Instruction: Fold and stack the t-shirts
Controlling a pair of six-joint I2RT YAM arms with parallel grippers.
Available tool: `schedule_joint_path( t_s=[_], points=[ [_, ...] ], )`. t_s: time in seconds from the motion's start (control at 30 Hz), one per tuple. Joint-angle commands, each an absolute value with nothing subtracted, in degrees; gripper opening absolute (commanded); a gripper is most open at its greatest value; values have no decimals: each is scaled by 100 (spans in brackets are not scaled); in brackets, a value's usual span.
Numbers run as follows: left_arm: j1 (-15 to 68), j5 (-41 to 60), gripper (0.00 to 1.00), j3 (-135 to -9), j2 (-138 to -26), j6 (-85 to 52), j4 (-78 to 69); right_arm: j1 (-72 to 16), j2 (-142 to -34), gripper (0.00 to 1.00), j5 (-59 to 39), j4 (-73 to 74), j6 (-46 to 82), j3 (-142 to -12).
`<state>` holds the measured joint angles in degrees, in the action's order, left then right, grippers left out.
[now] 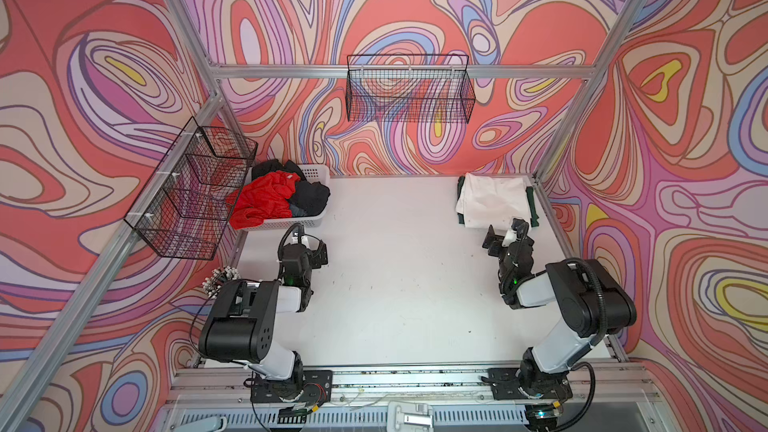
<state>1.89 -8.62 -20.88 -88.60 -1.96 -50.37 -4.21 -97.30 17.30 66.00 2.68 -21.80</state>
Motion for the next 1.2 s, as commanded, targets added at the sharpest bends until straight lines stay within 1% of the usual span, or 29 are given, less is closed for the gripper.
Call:
schedule_joint_path(
  t_s=[0.0,1.17],
  points=[
    [202,-910,100,-2111,-8834,-168,-5194,-405,-9791,98,1751,6691,269,-2136],
    [202,-905,100,-2132,-8840,-168,-5184,-404,-9791,98,1757,6684,273,-2136]
  ],
)
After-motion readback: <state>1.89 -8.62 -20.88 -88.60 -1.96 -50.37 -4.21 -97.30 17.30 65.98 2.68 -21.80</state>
